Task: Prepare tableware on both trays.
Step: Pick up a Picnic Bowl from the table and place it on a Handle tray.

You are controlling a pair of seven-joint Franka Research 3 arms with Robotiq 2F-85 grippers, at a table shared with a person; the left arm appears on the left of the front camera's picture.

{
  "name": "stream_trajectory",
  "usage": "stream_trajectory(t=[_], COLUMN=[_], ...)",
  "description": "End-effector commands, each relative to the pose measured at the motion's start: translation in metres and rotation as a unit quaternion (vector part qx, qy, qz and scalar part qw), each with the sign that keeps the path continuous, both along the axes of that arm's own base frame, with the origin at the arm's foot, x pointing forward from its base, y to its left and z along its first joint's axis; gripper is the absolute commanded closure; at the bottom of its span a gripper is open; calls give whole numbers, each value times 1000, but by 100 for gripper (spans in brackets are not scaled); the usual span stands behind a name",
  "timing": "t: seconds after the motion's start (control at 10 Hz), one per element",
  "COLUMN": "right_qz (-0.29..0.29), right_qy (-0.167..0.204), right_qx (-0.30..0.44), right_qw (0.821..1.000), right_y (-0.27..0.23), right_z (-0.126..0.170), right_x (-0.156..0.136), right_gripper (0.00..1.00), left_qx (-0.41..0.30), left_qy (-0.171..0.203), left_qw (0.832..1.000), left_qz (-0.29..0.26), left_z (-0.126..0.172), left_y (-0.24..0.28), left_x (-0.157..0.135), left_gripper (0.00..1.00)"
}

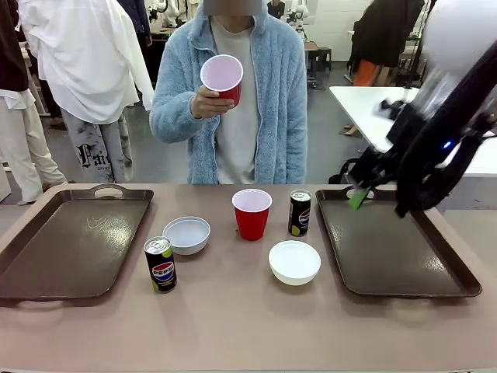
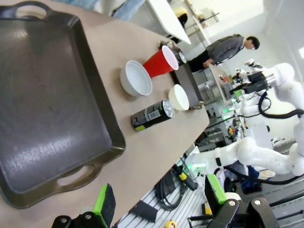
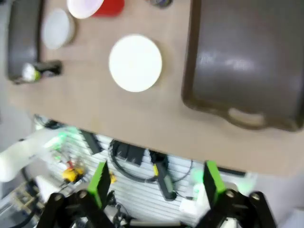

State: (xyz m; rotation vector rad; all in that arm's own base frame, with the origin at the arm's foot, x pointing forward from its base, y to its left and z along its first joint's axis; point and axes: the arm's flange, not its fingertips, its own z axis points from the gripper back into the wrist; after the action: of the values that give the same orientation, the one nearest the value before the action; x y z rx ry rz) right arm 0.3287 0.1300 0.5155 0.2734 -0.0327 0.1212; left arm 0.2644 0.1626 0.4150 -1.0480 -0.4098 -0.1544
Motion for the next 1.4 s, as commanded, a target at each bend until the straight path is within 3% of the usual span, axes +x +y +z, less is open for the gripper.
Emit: stream_trajectory(t=[0.0,0.3,0.4,0.5,0.6,1.0,1.3], right_qz=[2,32,35,48,26,31,18], right_qy=[-21,-114,-121,-96,-106,-108,-69], right_qx=[-15,-1,7,31,-1,9,-28], right_qw=[1000,993,992,994,994,994,997], right_y=[16,34,36,34,43,43,82], right_z=[-40,-86,-91,-92,-68,-70,-99], right_x=[-1,6,10,7,13,18,66], right_gripper=[0,0,0,0,0,0,0], left_qx=[-7,-7,-7,-7,-7,-7,-7], left_qy=[-4,-4,-4,-4,-4,-4,-4], left_qw=[1000,1000,1000,1000,1000,1000,1000], left_qz=[0,0,0,0,0,0,0], left_z=[1,1,1,1,1,1,1], left_y=[0,0,0,0,0,0,0], left_x=[0,0,0,0,0,0,0], left_gripper=[0,0,0,0,0,0,0])
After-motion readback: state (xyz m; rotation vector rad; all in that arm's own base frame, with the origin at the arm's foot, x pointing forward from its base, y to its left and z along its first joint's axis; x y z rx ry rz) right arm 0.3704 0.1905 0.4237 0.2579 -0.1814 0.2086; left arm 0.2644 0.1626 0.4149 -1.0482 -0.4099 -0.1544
